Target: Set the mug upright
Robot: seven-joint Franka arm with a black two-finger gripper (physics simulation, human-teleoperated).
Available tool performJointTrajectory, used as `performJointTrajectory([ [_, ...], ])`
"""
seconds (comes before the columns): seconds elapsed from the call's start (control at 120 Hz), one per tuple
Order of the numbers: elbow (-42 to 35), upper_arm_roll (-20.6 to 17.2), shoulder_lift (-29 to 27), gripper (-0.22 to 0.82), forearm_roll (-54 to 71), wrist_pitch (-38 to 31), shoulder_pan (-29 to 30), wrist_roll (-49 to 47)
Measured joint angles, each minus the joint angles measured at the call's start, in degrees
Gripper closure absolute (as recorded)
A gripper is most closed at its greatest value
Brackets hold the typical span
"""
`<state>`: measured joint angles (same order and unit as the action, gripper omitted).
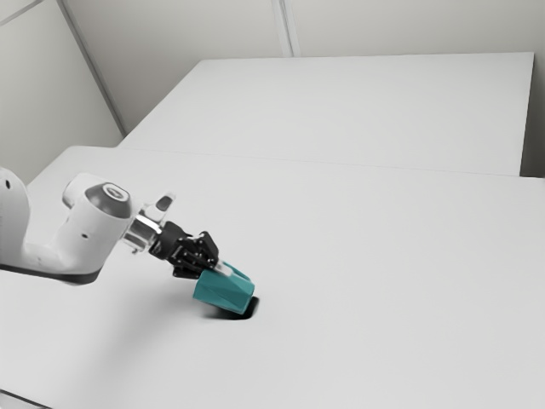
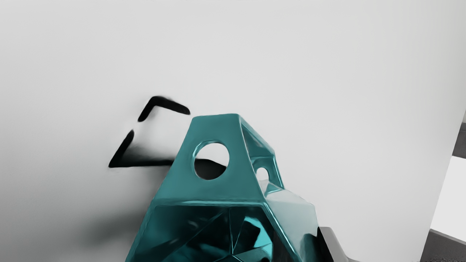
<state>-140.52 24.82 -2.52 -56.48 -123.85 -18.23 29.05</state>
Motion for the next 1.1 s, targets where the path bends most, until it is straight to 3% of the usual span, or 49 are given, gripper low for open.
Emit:
performJointTrajectory([
  [0.533,0.94,-0.53,-3.18,0.78,0.7,0.51,-0.59,1.41],
  [0.733,6.52,-0.7,-3.74,0.78,12.63,2.29,-1.15,-0.56],
  [1.1,24.87,-0.32,11.54,0.79,31.43,4.68,-9.2,-5.15],
])
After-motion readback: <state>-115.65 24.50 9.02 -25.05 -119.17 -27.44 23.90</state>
